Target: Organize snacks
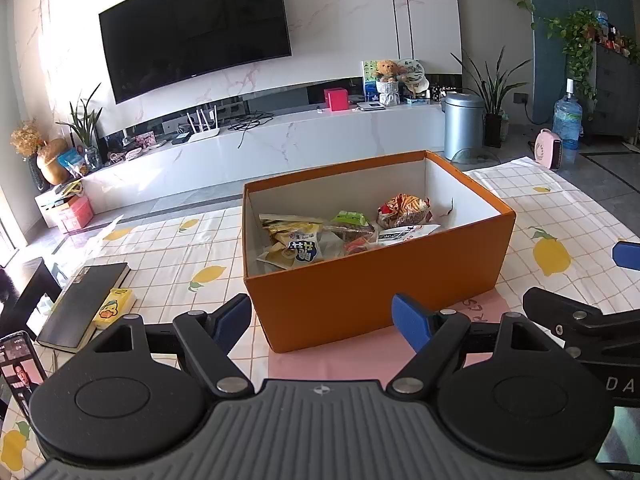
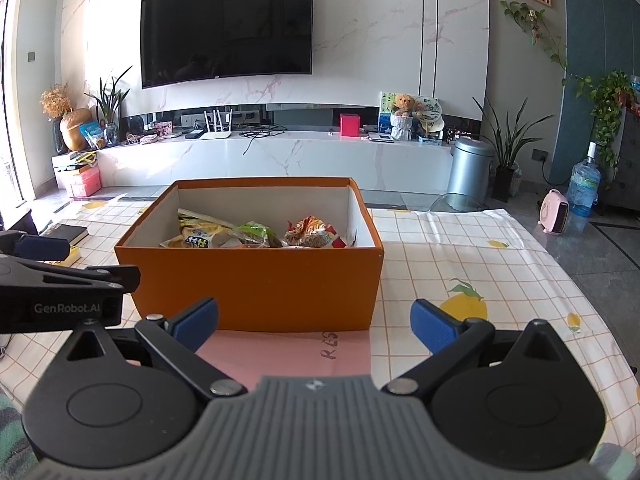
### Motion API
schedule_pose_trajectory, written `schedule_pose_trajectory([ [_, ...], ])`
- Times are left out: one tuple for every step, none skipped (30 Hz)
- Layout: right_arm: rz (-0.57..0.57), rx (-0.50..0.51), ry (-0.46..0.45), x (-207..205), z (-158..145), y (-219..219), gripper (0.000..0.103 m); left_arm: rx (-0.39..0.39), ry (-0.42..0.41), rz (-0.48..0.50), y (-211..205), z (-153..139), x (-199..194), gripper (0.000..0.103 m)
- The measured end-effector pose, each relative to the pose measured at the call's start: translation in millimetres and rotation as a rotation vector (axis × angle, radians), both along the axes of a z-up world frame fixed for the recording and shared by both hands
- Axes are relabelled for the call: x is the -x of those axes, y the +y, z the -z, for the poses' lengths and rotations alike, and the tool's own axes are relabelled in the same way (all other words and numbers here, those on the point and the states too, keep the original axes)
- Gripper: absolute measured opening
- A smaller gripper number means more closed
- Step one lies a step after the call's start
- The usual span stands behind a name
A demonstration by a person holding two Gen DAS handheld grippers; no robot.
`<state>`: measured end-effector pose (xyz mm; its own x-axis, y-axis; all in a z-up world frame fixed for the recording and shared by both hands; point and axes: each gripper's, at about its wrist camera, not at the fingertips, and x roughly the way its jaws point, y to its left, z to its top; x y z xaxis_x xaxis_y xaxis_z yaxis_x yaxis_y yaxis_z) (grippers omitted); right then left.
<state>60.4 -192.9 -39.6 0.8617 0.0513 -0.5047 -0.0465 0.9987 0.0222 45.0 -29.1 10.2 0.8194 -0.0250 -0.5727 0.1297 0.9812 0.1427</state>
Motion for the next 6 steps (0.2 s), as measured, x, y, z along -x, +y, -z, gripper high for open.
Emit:
schedule_pose_trajectory([
  [0.000,0.000,0.000,0.0,-0.1,0.3,0.099,-0.001,-0.001,0.003,-0.2,0.1,0.3,0.094],
  [0.000,0.001,0.000,0.0,0.0,0.0,0.099,-0.002,-0.001,0.004,-0.5,0.5,0.5,0.094],
  [0.000,0.001,0.000,0.0,0.0,0.0,0.099,-0.002,-0.001,0.004,-0.4,0.5,0.5,0.094],
  [0.001,0.001,0.000,0.0,0.0,0.1,0.099,-0.001,-0.002,0.004,-0.5,0.5,0.5,0.094],
  [0.001,0.001,0.000,0.0,0.0,0.1,0.099,-0.002,-0.003,0.004,-0.2,0.7,0.9,0.094],
  [0.000,0.000,0.000,0.0,0.0,-0.1,0.099,-0.003,-0.003,0.005,-0.6,0.3,0.7,0.094],
])
